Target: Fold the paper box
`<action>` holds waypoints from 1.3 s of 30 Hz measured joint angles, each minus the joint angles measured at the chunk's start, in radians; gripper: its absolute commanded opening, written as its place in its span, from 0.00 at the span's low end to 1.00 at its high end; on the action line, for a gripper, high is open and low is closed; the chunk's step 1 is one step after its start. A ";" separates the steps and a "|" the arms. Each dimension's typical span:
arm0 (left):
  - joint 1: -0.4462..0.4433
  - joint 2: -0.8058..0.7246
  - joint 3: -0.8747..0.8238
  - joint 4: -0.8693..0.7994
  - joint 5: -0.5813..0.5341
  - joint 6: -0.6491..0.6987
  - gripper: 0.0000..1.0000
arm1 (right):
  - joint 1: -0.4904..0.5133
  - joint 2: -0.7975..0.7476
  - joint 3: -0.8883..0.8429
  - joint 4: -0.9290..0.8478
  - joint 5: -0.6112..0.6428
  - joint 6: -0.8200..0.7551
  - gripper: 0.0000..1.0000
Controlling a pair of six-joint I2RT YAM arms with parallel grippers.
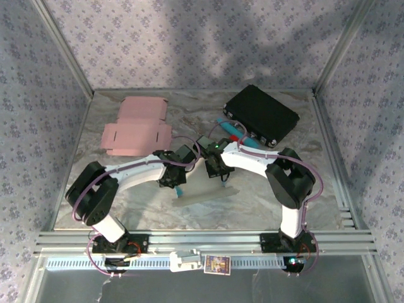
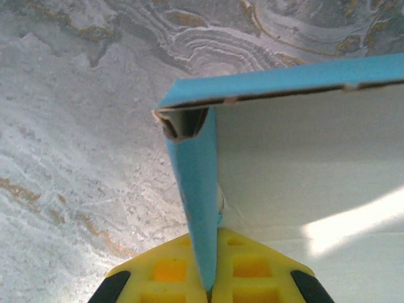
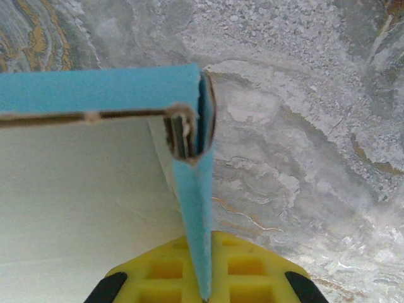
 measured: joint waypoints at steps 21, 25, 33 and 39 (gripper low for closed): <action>-0.065 -0.104 -0.032 -0.018 -0.073 -0.062 0.33 | 0.019 -0.017 -0.019 0.026 -0.005 -0.004 0.00; -0.038 -0.120 -0.062 0.028 -0.036 -0.039 0.34 | 0.019 -0.017 -0.019 0.026 -0.006 -0.004 0.00; -0.025 -0.121 -0.082 0.051 -0.006 -0.022 0.29 | 0.019 -0.017 -0.019 0.026 -0.006 -0.004 0.00; -0.019 -0.104 -0.101 0.077 -0.005 -0.016 0.26 | 0.019 -0.017 -0.019 0.025 -0.006 -0.004 0.00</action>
